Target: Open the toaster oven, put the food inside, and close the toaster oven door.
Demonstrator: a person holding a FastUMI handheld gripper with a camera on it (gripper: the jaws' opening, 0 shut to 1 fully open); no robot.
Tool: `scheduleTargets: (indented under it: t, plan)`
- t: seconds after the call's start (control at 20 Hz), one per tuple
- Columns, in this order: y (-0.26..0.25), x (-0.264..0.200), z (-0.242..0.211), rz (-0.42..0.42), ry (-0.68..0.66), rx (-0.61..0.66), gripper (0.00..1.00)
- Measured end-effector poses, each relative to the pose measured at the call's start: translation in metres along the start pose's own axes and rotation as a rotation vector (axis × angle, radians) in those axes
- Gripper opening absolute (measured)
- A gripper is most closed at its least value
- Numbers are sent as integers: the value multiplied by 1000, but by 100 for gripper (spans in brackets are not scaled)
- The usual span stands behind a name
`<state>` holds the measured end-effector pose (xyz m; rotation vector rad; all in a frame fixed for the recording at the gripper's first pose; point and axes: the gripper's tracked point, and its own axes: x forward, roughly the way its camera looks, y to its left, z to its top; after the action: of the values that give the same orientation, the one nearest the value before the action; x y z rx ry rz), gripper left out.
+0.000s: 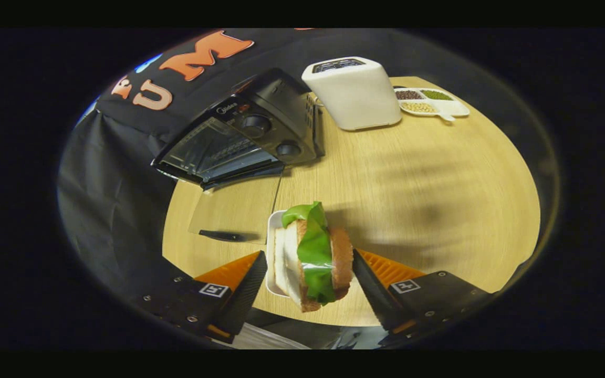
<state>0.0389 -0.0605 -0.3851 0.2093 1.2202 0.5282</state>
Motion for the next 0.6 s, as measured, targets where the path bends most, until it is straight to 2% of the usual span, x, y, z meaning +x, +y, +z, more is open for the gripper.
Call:
scheduleTargets:
  t: [0.05,0.1,0.15,0.2,0.3,0.35,0.6]
  plan:
    - [-2,1,-2,-5,13,-5,84]
    - [-4,1,-3,-6,23,-2,77]
    - [-1,1,-2,11,26,17,64]
    - [0,0,0,26,23,31,61]
    - [8,-6,9,55,-11,59,47]
    - [6,-7,10,49,-14,57,37]
    - [26,-29,22,79,-58,51,32]
